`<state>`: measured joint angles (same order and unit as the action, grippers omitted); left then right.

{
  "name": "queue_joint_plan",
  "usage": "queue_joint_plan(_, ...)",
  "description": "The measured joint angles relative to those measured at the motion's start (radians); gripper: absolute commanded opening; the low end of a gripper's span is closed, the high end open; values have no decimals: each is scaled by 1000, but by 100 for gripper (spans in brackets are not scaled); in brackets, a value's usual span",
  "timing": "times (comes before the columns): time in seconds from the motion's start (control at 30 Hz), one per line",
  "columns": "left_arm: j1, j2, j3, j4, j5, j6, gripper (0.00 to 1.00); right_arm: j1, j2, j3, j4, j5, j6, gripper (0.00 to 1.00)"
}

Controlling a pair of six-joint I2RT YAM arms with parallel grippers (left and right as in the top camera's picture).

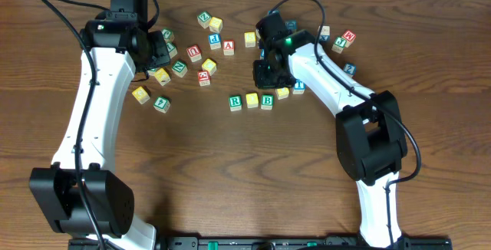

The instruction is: Spell out ROBOT

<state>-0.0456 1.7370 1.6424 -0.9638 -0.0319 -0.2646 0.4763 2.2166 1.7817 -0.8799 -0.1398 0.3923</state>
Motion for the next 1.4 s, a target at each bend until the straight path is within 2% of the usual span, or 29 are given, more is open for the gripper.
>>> queue_joint_plan(1.07, 0, 0, 0, -1, 0, 0, 50, 10, 0, -87, -16, 47, 41, 11)
queue_joint_plan(1.4, 0, 0, 0, -1, 0, 0, 51, 10, 0, -88, 1, 116, 56, 15)
